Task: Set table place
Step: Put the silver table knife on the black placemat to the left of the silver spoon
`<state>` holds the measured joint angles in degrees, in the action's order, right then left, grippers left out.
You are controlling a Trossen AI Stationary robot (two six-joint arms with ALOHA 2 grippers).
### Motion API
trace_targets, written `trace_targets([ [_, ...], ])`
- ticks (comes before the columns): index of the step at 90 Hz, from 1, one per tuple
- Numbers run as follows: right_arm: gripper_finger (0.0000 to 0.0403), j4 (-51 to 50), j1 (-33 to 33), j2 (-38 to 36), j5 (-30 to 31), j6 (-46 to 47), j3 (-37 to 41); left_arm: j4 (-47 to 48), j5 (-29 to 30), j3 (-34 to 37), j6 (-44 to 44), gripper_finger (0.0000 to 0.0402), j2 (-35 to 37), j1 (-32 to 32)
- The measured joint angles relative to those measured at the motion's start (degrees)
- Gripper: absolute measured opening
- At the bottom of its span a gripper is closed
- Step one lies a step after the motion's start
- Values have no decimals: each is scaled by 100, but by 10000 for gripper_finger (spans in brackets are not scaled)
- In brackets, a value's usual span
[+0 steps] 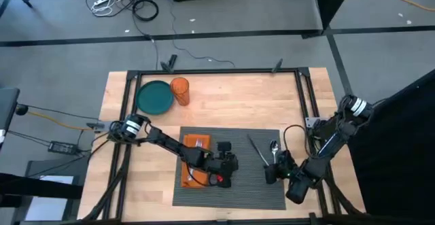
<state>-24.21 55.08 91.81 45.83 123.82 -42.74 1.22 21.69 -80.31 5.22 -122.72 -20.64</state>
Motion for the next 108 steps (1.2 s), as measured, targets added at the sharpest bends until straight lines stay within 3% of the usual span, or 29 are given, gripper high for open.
trace_targets([
  [39,13,349,-254,426,-622,-145,0,-359,-98,-2,-60,136,-40,52],
  [73,98,331,-281,379,-968,-581,-9,-343,-146,-2,-66,136,-44,78],
  [90,119,-34,-306,-133,-1350,-1543,9,-271,-161,-2,-58,136,-44,78],
  [108,113,-4,-582,-780,-1679,-3907,7,-261,-323,-2,-36,136,-44,83],
])
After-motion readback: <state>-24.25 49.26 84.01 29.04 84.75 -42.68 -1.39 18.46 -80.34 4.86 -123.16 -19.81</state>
